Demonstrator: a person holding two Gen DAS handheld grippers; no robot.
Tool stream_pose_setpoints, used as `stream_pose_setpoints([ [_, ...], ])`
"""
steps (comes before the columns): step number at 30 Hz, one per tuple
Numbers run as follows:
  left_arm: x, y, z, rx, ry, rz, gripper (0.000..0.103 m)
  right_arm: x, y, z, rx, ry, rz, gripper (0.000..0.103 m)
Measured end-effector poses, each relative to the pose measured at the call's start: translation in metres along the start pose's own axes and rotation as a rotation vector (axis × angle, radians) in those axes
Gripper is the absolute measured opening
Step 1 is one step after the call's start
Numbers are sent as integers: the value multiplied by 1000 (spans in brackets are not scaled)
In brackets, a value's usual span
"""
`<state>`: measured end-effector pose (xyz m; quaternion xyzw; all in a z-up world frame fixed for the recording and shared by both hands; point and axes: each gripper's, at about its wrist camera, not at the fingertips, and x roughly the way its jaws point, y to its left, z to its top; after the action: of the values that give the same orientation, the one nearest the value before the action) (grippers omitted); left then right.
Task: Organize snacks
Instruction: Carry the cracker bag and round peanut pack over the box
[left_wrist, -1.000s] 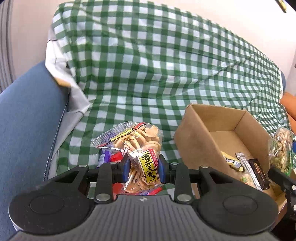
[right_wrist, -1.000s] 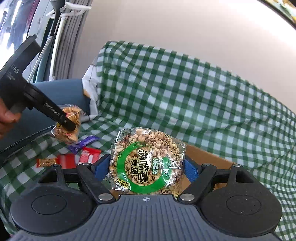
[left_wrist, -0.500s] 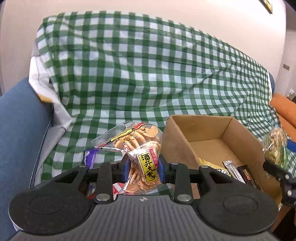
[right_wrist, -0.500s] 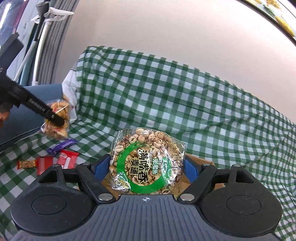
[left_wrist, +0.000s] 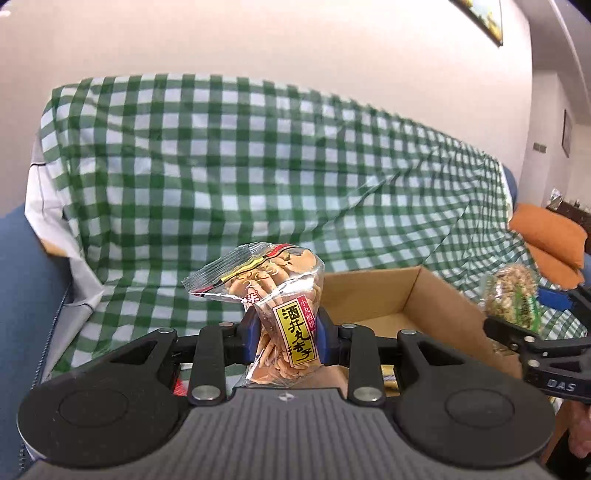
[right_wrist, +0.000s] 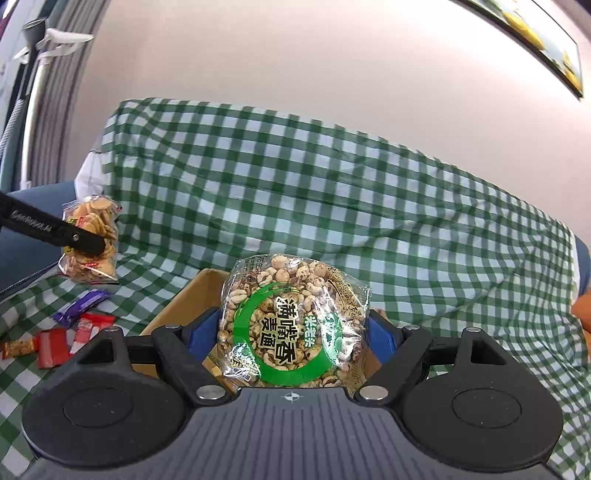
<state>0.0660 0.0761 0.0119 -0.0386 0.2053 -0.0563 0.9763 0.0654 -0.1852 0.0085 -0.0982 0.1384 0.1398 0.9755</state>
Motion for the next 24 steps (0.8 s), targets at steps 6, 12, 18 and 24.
stream_pose_setpoints([
  [6, -2, -24, -2, 25, -35, -28, 33, 6, -13, -1, 61, 10, -64, 83],
  [12, 4, -43, -3, 37, -41, -70, 33, 10, -24, -1, 128, 17, -134, 83],
  [18, 10, -57, -4, 53, -56, -113, 33, 15, -31, -3, 169, 25, -186, 83],
  [24, 17, -69, -7, 91, -63, -153, 34, 20, -34, -5, 187, 38, -211, 83],
])
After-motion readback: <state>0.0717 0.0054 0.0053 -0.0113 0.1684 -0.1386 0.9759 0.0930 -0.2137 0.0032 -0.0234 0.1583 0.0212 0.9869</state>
